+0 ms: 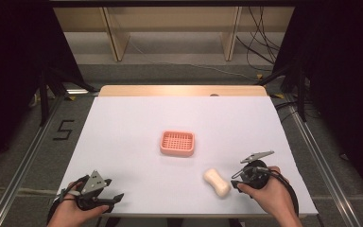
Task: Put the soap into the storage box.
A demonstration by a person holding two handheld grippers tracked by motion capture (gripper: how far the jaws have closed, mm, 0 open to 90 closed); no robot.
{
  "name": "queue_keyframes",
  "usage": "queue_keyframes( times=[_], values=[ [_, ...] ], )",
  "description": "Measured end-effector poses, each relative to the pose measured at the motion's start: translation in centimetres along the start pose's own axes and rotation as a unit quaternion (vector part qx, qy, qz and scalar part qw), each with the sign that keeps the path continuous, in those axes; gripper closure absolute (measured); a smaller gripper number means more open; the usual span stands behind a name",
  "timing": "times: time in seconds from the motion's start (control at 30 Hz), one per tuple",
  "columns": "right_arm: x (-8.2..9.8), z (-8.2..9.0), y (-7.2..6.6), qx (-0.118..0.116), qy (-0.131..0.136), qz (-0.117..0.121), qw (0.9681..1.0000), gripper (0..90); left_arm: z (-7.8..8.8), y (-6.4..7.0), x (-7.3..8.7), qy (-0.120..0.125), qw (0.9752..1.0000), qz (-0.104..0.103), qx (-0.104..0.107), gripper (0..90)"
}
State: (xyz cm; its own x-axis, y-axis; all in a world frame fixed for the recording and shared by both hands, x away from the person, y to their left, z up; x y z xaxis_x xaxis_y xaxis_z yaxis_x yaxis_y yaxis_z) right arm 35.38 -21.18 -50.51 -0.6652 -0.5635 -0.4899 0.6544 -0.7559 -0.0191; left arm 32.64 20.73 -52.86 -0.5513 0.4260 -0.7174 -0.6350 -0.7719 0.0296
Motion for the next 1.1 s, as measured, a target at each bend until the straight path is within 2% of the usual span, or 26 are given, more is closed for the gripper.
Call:
queue_keyframes(
  times=[0.07,0.1,0.13,0.17,0.23,0.27,0.3,0.4,0.53,0.57,0.6,0.63,0.67,0.7,0.73,0.77,0.87,0.9,1.0,1.07,1.1],
  values=[
    [-0.1,0.2,-0.3,-0.001,-0.014,0.000,0.9999,53.7,0.0,0.2,0.1,-0.001,0.9999,0.011,-0.002,31.9],
    [-0.2,0.2,-0.3,0.000,-0.018,0.008,0.9998,53.5,0.0,0.3,0.0,0.000,0.9998,0.020,-0.001,31.9],
    [-0.3,0.3,-0.2,0.000,-0.019,0.017,0.9997,53.6,0.1,0.4,0.0,0.004,0.9998,0.018,0.001,31.9],
    [-0.4,0.3,-0.5,-0.002,-0.026,0.008,0.9996,53.7,0.2,0.1,-0.2,0.007,1.0000,-0.006,-0.002,31.9],
    [-0.5,0.3,-0.5,-0.007,-0.039,0.012,0.9991,53.6,0.1,0.1,-0.1,0.009,1.0000,-0.005,-0.001,31.9],
    [-0.6,0.3,-0.6,-0.009,-0.048,0.013,0.9987,53.7,0.2,0.2,0.0,0.004,0.9999,0.009,0.000,31.9],
    [-0.7,0.2,-0.6,-0.010,-0.055,0.012,0.9984,53.6,0.2,0.1,-0.1,0.011,0.9999,0.011,-0.004,31.9],
    [-1.1,0.3,-0.9,-0.013,-0.073,0.021,0.9971,52.6,0.3,-0.1,-0.3,0.013,0.9999,-0.001,-0.005,31.8],
    [-1.6,0.3,-1.0,-0.013,-0.086,0.031,0.9957,50.4,0.2,0.2,-0.2,0.009,0.9999,0.009,-0.004,31.8],
    [-1.8,0.4,-1.1,-0.020,-0.092,0.041,0.9947,50.1,0.2,0.4,-0.1,0.006,0.9999,0.013,-0.001,31.8],
    [-2.0,0.5,-1.2,-0.016,-0.108,0.038,0.9933,49.1,0.2,0.4,-0.1,0.005,1.0000,0.007,0.000,31.8],
    [-2.2,0.5,-1.1,-0.018,-0.109,0.047,0.9928,48.7,0.2,0.4,0.0,0.004,0.9999,0.009,0.000,31.8],
    [-2.3,0.5,-1.4,-0.020,-0.113,0.040,0.9926,48.3,0.1,0.5,-0.1,0.009,0.9998,0.015,0.005,31.8],
    [-2.5,0.5,-1.3,-0.024,-0.117,0.053,0.9914,48.1,0.2,0.3,0.0,0.005,0.9999,0.011,-0.001,31.8],
    [-2.5,0.5,-1.3,-0.024,-0.117,0.053,0.9914,48.1,0.2,0.3,0.0,0.005,0.9999,0.011,-0.001,31.8],
    [-2.9,0.3,-1.5,-0.025,-0.126,0.051,0.9904,47.3,0.1,0.3,0.0,0.006,0.9998,0.019,0.000,31.8],
    [-3.4,0.1,-1.8,-0.029,-0.139,0.051,0.9885,46.1,0.2,0.3,0.0,0.004,0.9999,0.012,-0.001,31.8],
    [-3.5,0.0,-1.8,-0.035,-0.142,0.057,0.9876,45.7,0.2,0.1,-0.2,0.006,1.0000,-0.007,0.001,31.8],
    [-3.8,-0.3,-2.0,-0.035,-0.146,0.053,0.9872,45.7,0.2,0.1,-0.1,0.005,1.0000,-0.008,0.001,31.8],
    [-4.0,-0.7,-2.2,-0.037,-0.163,0.057,0.9842,45.3,0.1,0.1,-0.2,0.010,0.9999,-0.003,-0.001,31.8],
    [-4.1,-1.0,-2.3,-0.037,-0.165,0.057,0.9840,45.0,0.2,0.1,-0.1,0.006,1.0000,-0.006,0.002,31.8]
  ],
)
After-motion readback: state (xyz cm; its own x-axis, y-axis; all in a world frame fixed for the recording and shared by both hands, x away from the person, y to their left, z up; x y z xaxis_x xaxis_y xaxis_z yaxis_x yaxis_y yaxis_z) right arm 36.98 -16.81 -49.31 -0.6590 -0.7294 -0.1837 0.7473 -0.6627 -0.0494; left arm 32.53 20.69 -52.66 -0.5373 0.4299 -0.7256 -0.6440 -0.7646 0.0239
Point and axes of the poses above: each handheld gripper's, and its own axes: z roughly backward along the jaws, x roughly out of its underside, y roughly to its right, the point moved 8 cm from there along -z, roughly forward along the jaws, and after that the axes turned 9 degrees about z, right-handed, at the moved point
